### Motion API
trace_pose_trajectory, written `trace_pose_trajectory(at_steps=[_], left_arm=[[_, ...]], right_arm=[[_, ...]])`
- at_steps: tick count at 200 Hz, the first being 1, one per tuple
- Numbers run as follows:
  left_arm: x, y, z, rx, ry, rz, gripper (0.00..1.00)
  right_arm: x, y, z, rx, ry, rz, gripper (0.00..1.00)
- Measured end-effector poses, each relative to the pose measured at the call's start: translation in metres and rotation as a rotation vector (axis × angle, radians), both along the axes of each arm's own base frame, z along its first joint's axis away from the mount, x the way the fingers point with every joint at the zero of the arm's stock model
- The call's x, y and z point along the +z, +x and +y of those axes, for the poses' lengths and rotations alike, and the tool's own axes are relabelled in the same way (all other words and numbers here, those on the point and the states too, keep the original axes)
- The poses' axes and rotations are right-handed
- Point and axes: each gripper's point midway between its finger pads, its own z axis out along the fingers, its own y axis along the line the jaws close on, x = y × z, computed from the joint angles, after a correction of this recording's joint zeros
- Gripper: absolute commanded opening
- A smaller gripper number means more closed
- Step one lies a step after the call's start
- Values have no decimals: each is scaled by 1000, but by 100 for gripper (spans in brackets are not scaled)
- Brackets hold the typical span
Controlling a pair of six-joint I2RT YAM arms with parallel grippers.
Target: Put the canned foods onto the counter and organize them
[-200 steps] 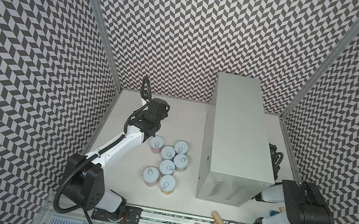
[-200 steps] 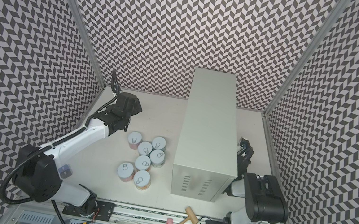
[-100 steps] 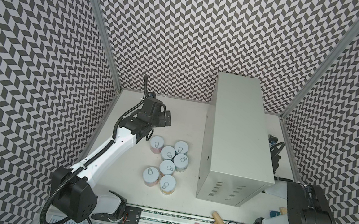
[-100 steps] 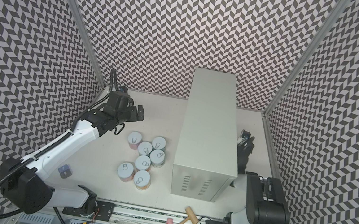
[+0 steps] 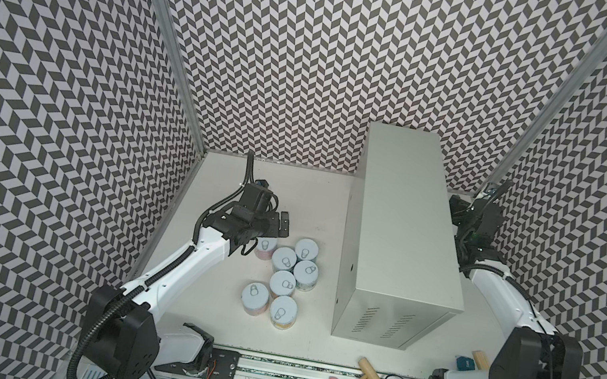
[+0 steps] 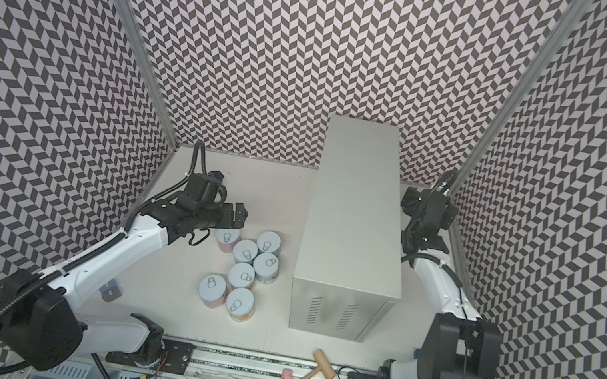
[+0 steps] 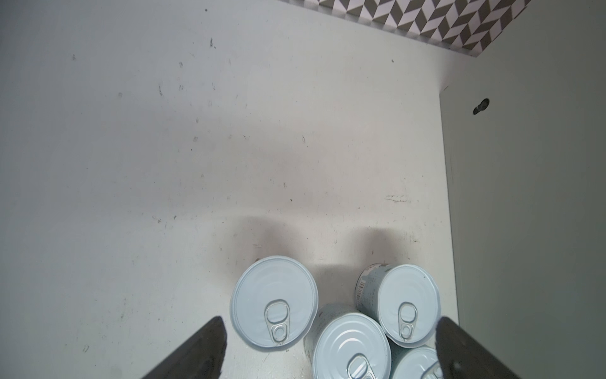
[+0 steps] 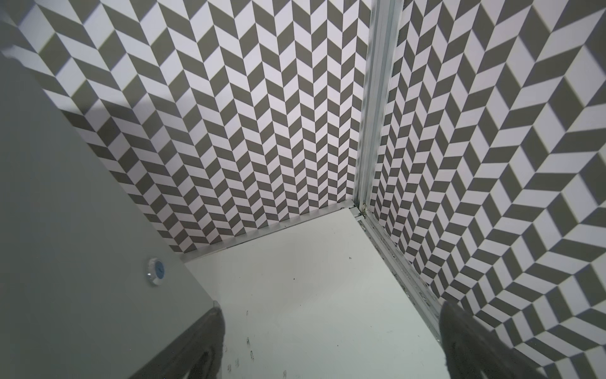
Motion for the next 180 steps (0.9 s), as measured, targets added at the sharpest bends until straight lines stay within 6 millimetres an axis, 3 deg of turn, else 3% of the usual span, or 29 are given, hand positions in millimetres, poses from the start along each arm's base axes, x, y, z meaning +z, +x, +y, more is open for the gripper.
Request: trace_pose_trajectory(at_steps=[47, 61, 81, 96, 130, 160, 180], left_arm=[[-37, -1, -2, -1, 18, 101, 100], [-50, -3, -2, 4, 28, 138, 100], [-63, -6, 1, 13, 40, 181, 100], [-68, -8, 3, 21, 43, 199, 100], [-72, -12, 9, 50, 48, 218, 100], [-74, -12, 17, 74, 62, 227, 100], [-75, -12, 23, 90, 69, 233, 100]], right_arm=[[96, -12, 3, 16, -9, -12, 99], [126, -18, 12, 55, -2, -40, 99], [153, -27, 34, 131, 8, -51, 99], [171, -34, 62, 211, 14, -58, 99], [201, -60, 156, 470, 22, -80, 99], [200, -92, 229, 709, 34, -58, 99], [198, -114, 265, 841, 40, -40, 99]])
